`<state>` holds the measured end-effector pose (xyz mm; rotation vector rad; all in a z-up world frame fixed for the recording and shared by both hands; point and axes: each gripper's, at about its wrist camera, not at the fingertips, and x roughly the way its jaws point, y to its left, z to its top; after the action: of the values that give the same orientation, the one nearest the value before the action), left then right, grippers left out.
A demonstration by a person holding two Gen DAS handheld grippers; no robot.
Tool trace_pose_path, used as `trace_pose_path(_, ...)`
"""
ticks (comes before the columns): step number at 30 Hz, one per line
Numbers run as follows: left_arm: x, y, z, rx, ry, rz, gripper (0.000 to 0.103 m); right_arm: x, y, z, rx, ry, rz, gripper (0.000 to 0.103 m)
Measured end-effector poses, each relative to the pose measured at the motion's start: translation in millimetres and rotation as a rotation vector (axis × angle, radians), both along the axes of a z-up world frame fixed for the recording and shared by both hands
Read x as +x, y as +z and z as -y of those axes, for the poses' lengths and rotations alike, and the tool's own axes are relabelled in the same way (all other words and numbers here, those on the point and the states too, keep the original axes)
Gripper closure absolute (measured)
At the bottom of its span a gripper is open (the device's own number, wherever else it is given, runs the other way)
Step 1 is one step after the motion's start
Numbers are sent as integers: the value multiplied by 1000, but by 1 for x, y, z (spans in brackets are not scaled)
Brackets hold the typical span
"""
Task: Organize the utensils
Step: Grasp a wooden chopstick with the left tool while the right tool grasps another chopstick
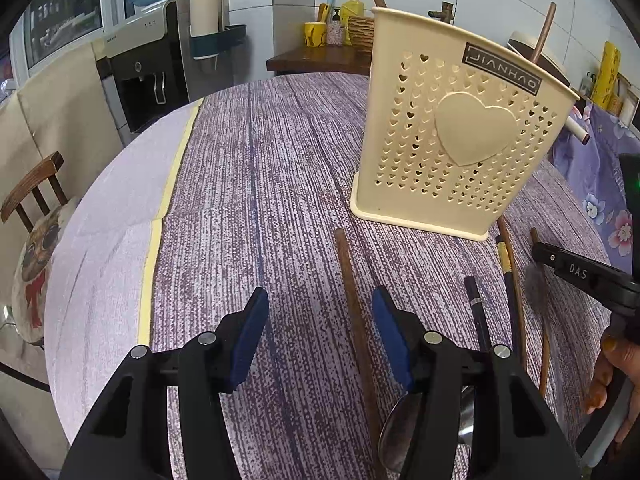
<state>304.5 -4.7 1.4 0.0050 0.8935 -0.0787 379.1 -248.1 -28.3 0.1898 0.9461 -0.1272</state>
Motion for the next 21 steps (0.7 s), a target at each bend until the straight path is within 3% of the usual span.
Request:
trace_pose_path(8, 15, -7, 15, 42, -7, -32, 51, 2, -1, 7, 36, -7, 11, 92)
trace_pose_path(13, 25, -19, 19, 35, -10, -90, 67, 2, -1, 11, 68, -14, 18, 92)
trace_pose_path(17, 28, -19, 21, 66, -1, -76, 79, 2, -2, 13, 90, -22, 26, 93)
trace_pose_path(20, 32, -19, 19, 52, 10, -87, 93, 2, -2, 13, 104, -25, 32, 93)
trace_pose_path(21, 34, -18, 17, 42, 15, -92, 93, 2, -2, 13, 108, -27, 33, 93)
